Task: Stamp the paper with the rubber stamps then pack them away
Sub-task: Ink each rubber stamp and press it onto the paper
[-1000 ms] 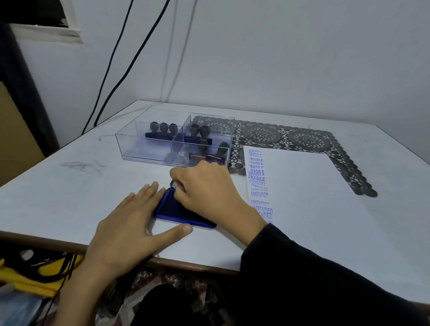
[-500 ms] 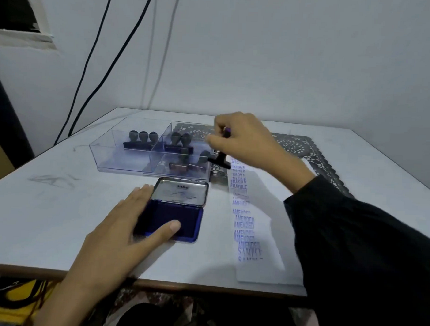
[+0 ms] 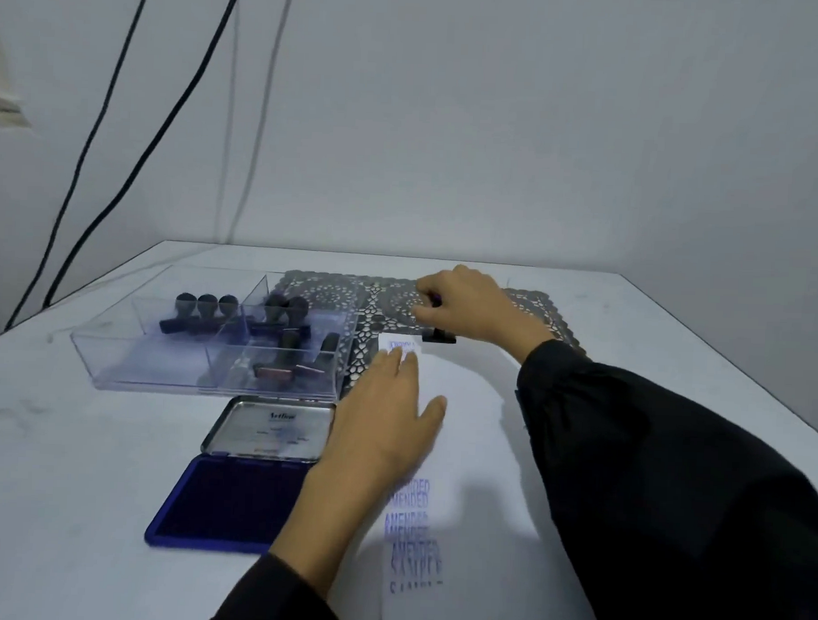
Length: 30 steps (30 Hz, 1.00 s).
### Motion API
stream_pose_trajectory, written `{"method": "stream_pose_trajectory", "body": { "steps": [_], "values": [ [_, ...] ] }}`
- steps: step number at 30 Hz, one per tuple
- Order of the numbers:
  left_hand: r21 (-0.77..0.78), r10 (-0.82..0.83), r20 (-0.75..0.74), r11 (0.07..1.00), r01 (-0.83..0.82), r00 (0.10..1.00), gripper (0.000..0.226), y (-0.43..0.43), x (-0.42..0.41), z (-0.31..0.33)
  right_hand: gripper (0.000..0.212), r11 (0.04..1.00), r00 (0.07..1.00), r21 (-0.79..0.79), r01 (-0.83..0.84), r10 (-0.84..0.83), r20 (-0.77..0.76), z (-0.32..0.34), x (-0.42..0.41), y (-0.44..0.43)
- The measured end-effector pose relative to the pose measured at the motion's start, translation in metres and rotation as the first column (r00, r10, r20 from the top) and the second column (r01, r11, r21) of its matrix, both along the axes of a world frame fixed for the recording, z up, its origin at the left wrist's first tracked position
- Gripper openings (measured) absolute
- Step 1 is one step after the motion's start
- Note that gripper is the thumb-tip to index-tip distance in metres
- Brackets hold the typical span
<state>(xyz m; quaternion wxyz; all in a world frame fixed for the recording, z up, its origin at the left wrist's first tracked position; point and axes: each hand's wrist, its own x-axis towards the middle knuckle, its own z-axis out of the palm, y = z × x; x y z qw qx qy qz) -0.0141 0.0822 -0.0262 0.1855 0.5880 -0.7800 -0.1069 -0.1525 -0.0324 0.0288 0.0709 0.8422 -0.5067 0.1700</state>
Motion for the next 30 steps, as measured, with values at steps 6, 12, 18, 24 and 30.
{"method": "stream_pose_trajectory", "body": {
  "steps": [6, 12, 18, 24, 30],
  "values": [
    [0.040, 0.029, 0.049, 0.999, -0.031, 0.998, 0.069, 0.002, 0.000, -0.011, 0.020, 1.000, 1.000, -0.011, 0.010, -0.010, 0.000, -0.012, 0.005, -0.024],
    [0.060, 0.027, 0.066, 0.998, -0.031, 0.997, 0.069, -0.002, 0.000, -0.011, 0.020, 1.000, 0.999, 0.025, 0.002, -0.004, 0.050, -0.016, 0.003, -0.038],
    [0.073, 0.025, 0.060, 0.997, -0.029, 0.998, 0.069, -0.002, 0.000, -0.010, 0.026, 0.997, 0.998, 0.070, -0.012, 0.008, 0.060, -0.019, -0.001, -0.044],
    [0.075, 0.020, 0.063, 0.997, -0.025, 0.998, 0.069, -0.002, 0.000, -0.010, 0.026, 0.997, 0.996, 0.077, -0.019, 0.013, 0.085, -0.031, 0.001, -0.049],
    [0.070, 0.007, 0.066, 0.998, -0.011, 0.998, 0.069, -0.001, 0.000, -0.010, 0.016, 1.000, 0.998, -0.005, 0.026, -0.026, 0.057, -0.041, 0.010, -0.051]
  ]
}}
